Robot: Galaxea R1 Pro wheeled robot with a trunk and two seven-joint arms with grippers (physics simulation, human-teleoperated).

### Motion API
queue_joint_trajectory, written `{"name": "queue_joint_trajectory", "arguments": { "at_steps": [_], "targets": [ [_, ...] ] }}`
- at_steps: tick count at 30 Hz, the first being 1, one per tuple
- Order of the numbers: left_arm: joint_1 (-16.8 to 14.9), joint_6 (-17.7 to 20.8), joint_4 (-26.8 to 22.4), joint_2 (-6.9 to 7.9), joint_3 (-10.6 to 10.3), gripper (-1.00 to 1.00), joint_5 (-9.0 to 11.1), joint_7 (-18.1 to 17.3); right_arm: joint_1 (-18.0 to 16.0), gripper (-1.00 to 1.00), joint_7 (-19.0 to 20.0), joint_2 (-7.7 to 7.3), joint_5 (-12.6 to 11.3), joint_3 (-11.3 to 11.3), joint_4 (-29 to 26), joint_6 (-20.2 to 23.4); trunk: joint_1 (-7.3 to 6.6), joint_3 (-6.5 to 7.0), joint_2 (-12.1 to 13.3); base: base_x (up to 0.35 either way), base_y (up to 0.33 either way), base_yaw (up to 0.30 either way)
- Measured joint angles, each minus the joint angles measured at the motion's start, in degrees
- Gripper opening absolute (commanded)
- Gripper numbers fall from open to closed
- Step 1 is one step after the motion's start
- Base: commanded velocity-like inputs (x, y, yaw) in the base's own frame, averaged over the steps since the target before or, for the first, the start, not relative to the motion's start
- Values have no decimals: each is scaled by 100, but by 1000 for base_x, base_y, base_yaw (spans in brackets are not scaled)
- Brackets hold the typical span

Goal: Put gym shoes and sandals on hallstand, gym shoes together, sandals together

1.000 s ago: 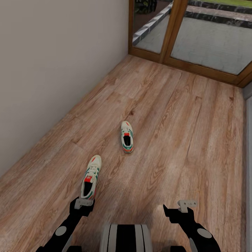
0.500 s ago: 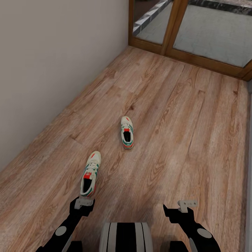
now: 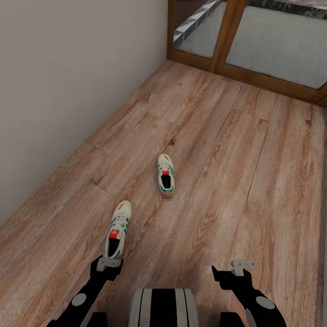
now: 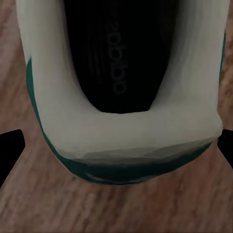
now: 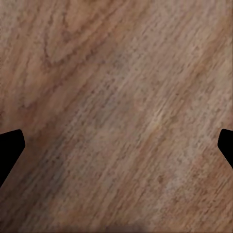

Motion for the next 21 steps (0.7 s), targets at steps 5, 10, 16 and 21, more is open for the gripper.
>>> {"name": "queue_joint_trajectory", "arguments": {
  "at_steps": [5,10,16,21],
  "targets": [
    [0,0,1,0,0,100,0,0,0,100,1,0,0,1,0,0,0,0,0,7,2,0],
    [0,0,1,0,0,100,0,0,0,100,0,0,0,0,0,0,0,0,0,22,0,0],
    [0,0,1,0,0,100,0,0,0,100,0,0,0,4,0,0,0,0,0,88,0,0],
    [0,5,4,-2,0,-100,0,0,0,100,0,0,0,2,0,0,0,0,0,11,0,0]
  ]
}}
